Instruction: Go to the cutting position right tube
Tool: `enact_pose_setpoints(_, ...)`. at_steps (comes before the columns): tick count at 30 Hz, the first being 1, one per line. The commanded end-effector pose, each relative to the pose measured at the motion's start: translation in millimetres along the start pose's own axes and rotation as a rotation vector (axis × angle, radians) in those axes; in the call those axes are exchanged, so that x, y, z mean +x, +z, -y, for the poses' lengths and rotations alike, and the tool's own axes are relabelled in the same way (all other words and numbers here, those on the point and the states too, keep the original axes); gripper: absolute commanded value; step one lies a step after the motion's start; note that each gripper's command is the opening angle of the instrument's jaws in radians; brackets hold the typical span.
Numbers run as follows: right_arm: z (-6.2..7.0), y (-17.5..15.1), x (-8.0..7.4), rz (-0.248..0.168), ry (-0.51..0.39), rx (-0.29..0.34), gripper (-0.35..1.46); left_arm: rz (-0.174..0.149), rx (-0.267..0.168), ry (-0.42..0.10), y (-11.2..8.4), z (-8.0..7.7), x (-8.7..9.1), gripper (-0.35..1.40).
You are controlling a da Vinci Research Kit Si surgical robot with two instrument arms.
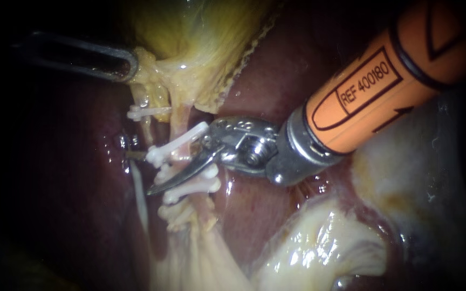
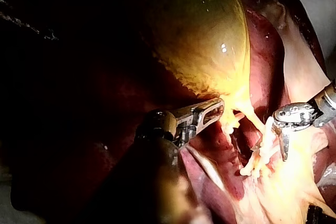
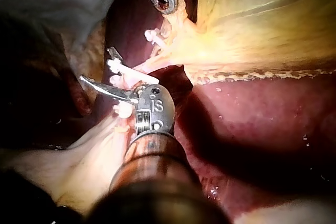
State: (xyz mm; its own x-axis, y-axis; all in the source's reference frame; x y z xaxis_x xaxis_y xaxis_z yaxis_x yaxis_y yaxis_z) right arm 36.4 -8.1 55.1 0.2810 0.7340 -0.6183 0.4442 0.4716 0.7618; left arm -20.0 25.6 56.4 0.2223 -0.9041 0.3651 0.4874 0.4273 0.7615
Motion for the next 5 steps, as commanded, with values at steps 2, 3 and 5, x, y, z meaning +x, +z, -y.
enact_pose_setpoints(2,0.0,0.0,-0.1,0.001,0.000,0.000,1.40,0.000,-0.001,0.000,0.0,0.0,0.0,-0.35)
enact_pose_setpoints(3,-0.1,0.0,-0.1,0.001,0.000,0.000,1.40,0.000,-0.001,0.000,0.0,0.0,0.0,-0.35)
enact_pose_setpoints(5,-0.2,0.0,-0.3,0.001,-0.001,0.000,1.40,0.000,-0.001,0.000,0.0,0.0,0.0,-0.35)
